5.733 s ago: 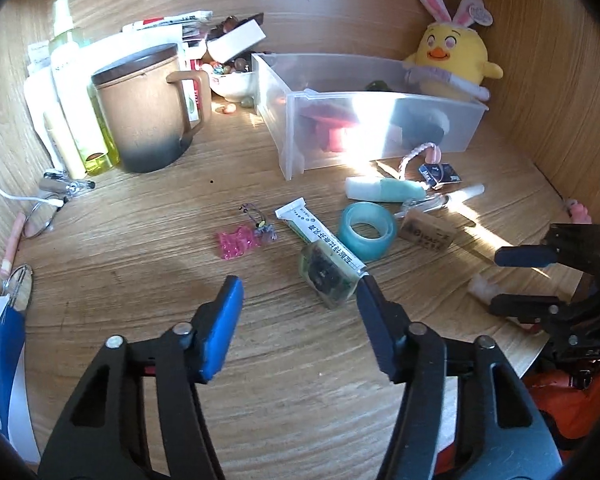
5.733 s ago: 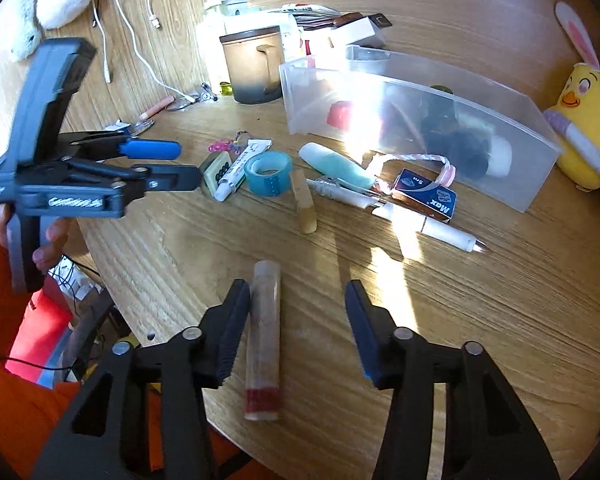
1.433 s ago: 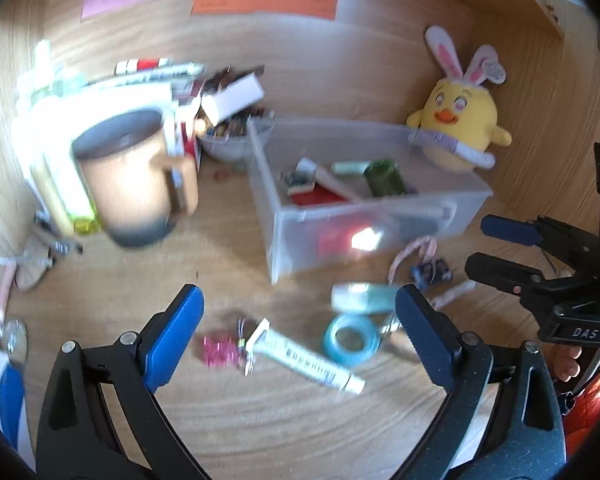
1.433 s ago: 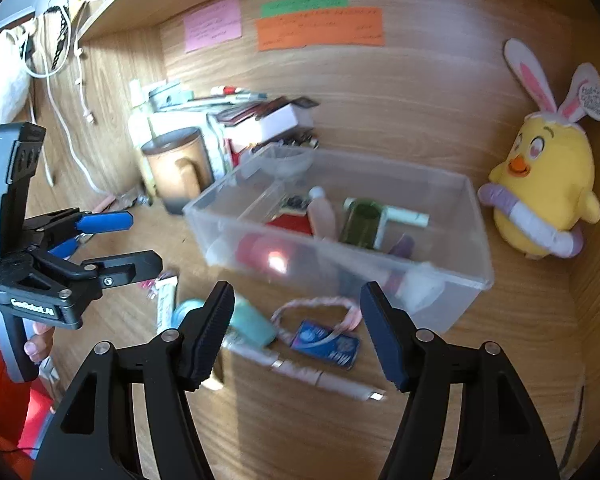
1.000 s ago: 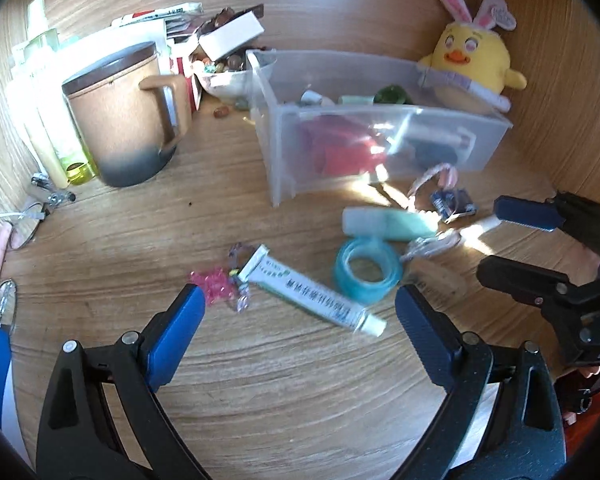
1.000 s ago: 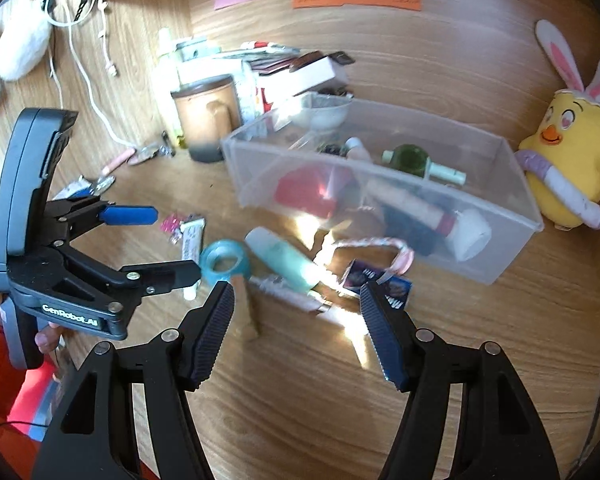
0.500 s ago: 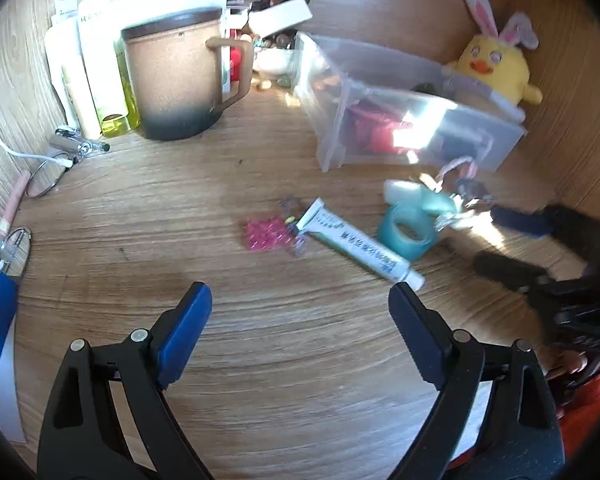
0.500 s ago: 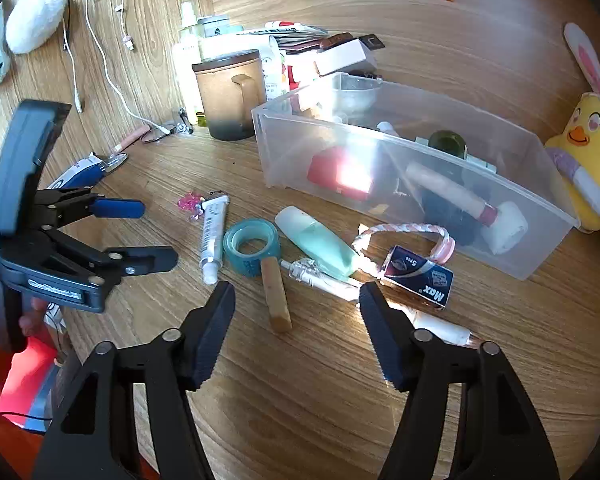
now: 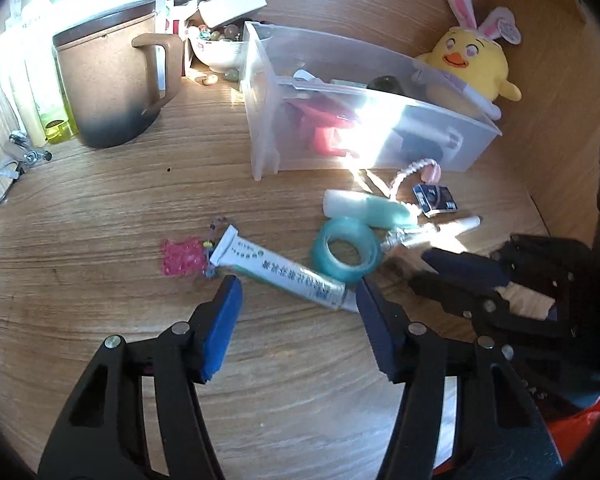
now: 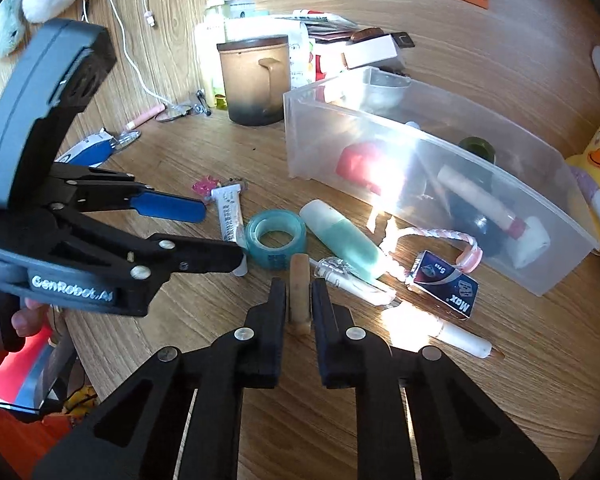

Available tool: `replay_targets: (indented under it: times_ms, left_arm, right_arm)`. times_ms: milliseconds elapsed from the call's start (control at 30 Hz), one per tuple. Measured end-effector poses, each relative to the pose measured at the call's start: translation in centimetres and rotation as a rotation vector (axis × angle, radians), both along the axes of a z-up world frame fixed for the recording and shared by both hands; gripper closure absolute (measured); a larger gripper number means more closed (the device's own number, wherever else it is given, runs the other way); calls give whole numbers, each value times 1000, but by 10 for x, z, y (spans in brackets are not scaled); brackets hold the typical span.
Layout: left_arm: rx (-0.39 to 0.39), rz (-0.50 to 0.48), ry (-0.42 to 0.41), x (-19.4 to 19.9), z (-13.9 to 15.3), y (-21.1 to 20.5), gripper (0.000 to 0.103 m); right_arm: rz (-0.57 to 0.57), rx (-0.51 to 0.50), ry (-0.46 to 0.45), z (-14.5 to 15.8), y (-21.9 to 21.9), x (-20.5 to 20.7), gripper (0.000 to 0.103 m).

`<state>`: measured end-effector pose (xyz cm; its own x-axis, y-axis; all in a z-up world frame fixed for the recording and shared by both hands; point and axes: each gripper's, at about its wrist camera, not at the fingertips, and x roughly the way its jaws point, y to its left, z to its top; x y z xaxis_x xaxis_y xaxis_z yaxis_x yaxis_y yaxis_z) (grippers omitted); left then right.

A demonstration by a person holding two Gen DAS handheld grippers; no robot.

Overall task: Organize objects
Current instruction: 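Grasp the white toothpaste tube with the left tool while the right tool grasps the small wooden block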

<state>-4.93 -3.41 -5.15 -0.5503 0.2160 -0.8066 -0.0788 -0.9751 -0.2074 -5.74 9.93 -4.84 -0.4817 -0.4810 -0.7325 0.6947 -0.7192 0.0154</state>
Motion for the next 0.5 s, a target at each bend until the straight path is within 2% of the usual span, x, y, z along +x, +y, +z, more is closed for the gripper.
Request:
replay_targets:
  times_ms: [133,233,400,500]
  left_arm:
    - [-3,11,2,-8,0,0,44]
    - [-42,0,19,-10,-1,4,44]
    - [-156,-17,50,-4,-4,12,58]
    - [-197,-16,62,-1,-4,12,70]
  right_arm:
    - [-6,-12,-2,2,4,0,91]
    - [-13,-14,6,3,9,1,91]
    - [-36,-30,10,7,19,0,91]
    - [-52,-40,8,8,26,-2,91]
